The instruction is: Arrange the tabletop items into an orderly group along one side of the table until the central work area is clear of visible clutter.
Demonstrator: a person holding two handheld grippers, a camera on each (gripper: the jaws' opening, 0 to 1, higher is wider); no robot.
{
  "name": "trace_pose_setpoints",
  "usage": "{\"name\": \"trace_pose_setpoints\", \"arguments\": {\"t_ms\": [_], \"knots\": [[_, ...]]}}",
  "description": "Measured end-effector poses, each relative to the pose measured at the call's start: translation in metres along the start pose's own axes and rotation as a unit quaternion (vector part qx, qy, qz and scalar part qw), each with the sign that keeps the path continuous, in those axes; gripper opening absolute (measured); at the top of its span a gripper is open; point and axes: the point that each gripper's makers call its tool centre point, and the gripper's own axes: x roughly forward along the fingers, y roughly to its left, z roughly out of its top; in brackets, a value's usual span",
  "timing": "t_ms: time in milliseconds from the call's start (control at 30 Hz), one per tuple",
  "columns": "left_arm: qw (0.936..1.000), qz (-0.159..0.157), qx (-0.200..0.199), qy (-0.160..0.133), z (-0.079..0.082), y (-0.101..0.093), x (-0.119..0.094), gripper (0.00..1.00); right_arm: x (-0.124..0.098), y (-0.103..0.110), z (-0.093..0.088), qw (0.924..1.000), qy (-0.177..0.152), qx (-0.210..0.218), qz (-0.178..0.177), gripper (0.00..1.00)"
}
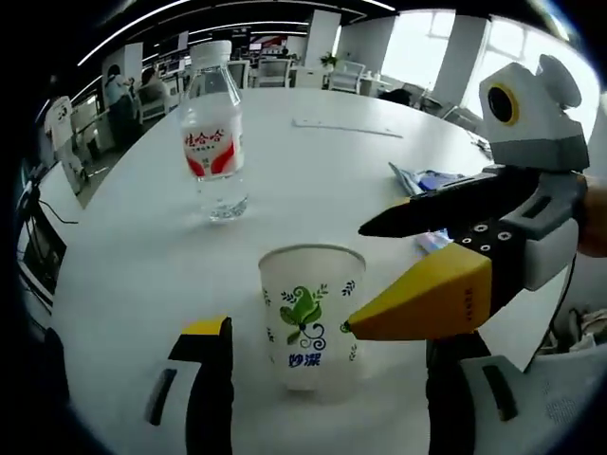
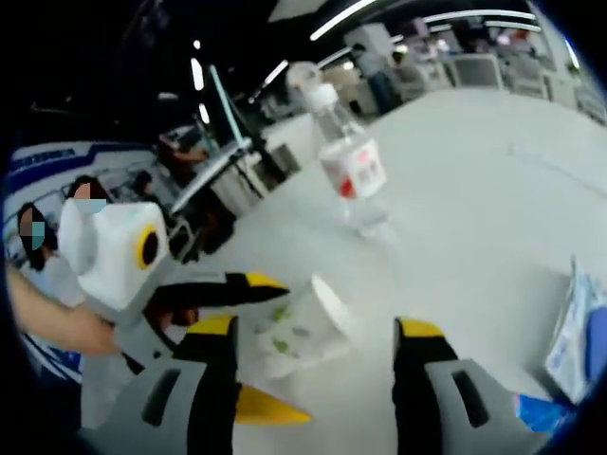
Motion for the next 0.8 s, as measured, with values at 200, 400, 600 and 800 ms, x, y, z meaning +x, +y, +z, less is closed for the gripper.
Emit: {"name": "trace_pose_setpoints", "arguments": {"t_ms": [200,400,600,800], "knots": [[1.0000,0.001,-0.001,0.007,-0.004,0.003,0.003,0.72,0.005,0.010,-0.002,0.9998,0.004,0.004,0.019,0.55],[0.9995,-0.016,-0.007,0.024,-0.012,0.000,0.006,0.59,0.007,0.020,-0.008,0.9987,0.014,0.013,0.047,0.34],[0.9989,-0.029,0.021,0.032,-0.017,-0.004,0.007,0.44,0.005,0.022,-0.008,0.9986,0.011,-0.005,0.052,0.12],[0.9974,-0.039,0.059,0.016,-0.011,-0.010,0.005,0.42,-0.010,0.030,0.004,0.9968,-0.006,0.018,0.077,0.02]]}}
